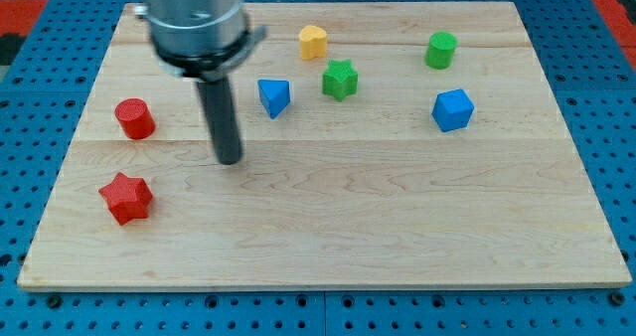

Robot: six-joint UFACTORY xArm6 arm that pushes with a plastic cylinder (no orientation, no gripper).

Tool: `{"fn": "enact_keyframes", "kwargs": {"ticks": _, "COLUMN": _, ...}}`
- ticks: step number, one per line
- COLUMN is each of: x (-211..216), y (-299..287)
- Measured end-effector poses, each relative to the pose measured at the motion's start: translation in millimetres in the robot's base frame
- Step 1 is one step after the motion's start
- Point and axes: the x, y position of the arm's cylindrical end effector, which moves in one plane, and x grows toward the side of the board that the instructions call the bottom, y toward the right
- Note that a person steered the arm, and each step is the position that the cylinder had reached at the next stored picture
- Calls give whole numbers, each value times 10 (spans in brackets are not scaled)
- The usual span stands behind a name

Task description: Move the red star at the bottom side of the green circle

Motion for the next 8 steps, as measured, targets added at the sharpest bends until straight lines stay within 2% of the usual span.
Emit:
{"fn": "enact_keyframes", "kwargs": {"ticks": 2, "x": 0, "y": -1226}}
{"fn": "enact_keyframes", "kwargs": {"ticks": 3, "x": 122, "y": -1600}}
{"fn": "enact_keyframes", "kwargs": {"ticks": 4, "x": 421, "y": -1472}}
{"fn": "enact_keyframes", "kwargs": {"ticks": 6, "x": 586, "y": -117}}
{"fn": "enact_keyframes", "kwargs": {"ticks": 7, "x": 688, "y": 378}}
{"fn": "enact_keyframes", "kwargs": {"ticks": 8, "x": 784, "y": 179}}
